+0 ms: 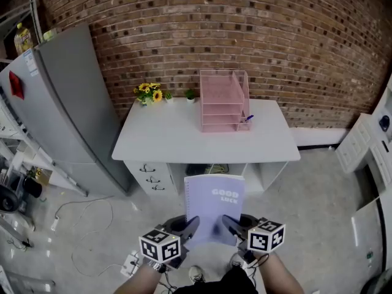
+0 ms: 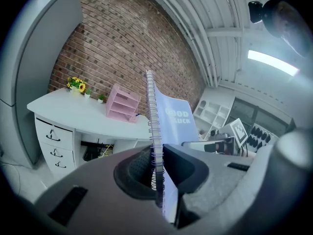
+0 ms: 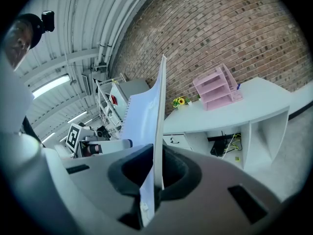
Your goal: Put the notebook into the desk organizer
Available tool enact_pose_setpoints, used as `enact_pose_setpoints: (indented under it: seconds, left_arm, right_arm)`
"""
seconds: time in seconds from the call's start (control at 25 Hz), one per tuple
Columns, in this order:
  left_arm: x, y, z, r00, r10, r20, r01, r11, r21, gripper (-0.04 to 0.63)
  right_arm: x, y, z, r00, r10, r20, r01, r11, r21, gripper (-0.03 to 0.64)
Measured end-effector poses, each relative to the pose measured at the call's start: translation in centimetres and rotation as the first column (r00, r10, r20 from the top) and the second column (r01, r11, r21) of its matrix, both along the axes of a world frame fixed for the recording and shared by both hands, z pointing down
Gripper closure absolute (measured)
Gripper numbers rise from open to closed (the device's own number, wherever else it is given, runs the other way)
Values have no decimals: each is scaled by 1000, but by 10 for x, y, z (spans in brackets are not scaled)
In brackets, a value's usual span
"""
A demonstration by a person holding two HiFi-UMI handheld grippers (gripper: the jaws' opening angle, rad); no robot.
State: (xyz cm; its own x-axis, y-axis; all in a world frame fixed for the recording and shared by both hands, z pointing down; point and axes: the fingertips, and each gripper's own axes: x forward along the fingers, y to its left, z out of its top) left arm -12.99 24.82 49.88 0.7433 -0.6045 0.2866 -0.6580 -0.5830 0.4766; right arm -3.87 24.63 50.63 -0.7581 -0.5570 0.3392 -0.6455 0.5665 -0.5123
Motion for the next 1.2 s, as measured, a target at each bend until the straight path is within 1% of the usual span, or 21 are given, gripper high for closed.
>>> enact_pose_setpoints:
  seconds: [0.2, 0.4, 0.88, 1.2]
  left_arm:
    - [5, -17, 1, 1000, -13, 7, 13, 1000, 1, 551]
    - [21, -49, 5, 999, -46, 18, 46, 999, -4, 551]
    - [96, -163, 9, 992, -123, 31, 123, 992, -19, 551]
    - [136, -215, 8, 986, -167, 27, 168, 985, -26, 551]
  right_arm:
    - [5, -19, 2, 1000, -12, 8, 12, 1000, -3, 578]
    - [22, -54, 9, 999, -42, 16, 42, 999, -12, 578]
    - [94, -175, 11, 993, -110, 32, 110, 994, -20, 578]
    - [134, -232, 12, 988, -155, 29, 155, 988, -22, 578]
